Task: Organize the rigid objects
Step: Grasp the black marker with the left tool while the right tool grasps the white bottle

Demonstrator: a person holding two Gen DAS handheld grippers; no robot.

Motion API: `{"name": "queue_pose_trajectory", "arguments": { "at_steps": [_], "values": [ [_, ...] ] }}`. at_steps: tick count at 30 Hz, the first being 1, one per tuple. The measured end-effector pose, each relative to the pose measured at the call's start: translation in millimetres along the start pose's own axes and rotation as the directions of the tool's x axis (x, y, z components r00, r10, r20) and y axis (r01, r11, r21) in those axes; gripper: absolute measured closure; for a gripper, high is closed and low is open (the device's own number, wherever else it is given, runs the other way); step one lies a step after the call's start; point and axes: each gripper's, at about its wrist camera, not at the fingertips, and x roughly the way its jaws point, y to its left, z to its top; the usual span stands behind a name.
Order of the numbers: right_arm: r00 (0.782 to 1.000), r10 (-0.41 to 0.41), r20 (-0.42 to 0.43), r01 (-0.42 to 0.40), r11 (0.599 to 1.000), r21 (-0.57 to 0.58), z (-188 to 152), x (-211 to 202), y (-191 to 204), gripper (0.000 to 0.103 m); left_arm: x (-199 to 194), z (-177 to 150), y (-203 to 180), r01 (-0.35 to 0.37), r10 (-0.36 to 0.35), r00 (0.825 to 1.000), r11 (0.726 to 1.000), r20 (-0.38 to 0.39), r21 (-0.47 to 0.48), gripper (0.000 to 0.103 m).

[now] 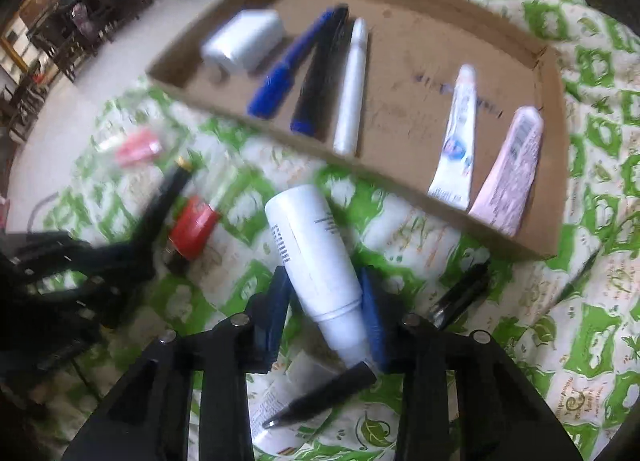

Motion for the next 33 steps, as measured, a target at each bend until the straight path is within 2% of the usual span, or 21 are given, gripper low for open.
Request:
{"name": "queue_pose_trajectory", "arguments": {
  "at_steps": [2, 8, 14, 26, 29, 33],
  "values": [
    [0.999, 0.009, 0.036, -0.009, 1.000, 0.009, -4.1, -9.5, 0.3, 0.073, -0.2, -2.1, -1.6, -0.011, 0.010, 1.000, 1.000, 0.009, 0.009, 0.090],
    [0.997, 0.026, 0.067, -0.028, 0.999, 0.028, -16.9, -18.3, 5.5, 0.074, 9.1, 1.2, -1.1, -0.017, 0.016, 1.000, 1.000, 0.027, 0.010, 0.090],
    [0.990, 0.085, 0.109, -0.095, 0.992, 0.087, -20.9, -25.4, -1.3, 0.074, -7.4, -3.0, -7.7, -0.018, 0.017, 0.999, 1.000, 0.050, 0.009, 0.091],
    [0.982, 0.112, 0.151, -0.134, 0.980, 0.150, -11.2, -34.5, -14.6, 0.074, -32.5, -7.1, -1.4, 0.064, -0.059, 0.990, 0.997, 0.130, -0.032, 0.091],
    [0.983, 0.113, 0.146, -0.136, 0.979, 0.154, -10.7, -33.1, -15.4, 0.074, -30.3, -7.5, 2.9, 0.077, -0.072, 0.990, 0.996, 0.121, -0.038, 0.091],
    [0.985, 0.117, 0.130, -0.137, 0.978, 0.155, -11.1, -29.2, -14.2, 0.074, -18.6, -7.6, 3.1, 0.055, -0.052, 0.996, 0.998, 0.074, -0.043, 0.091]
  ]
}}
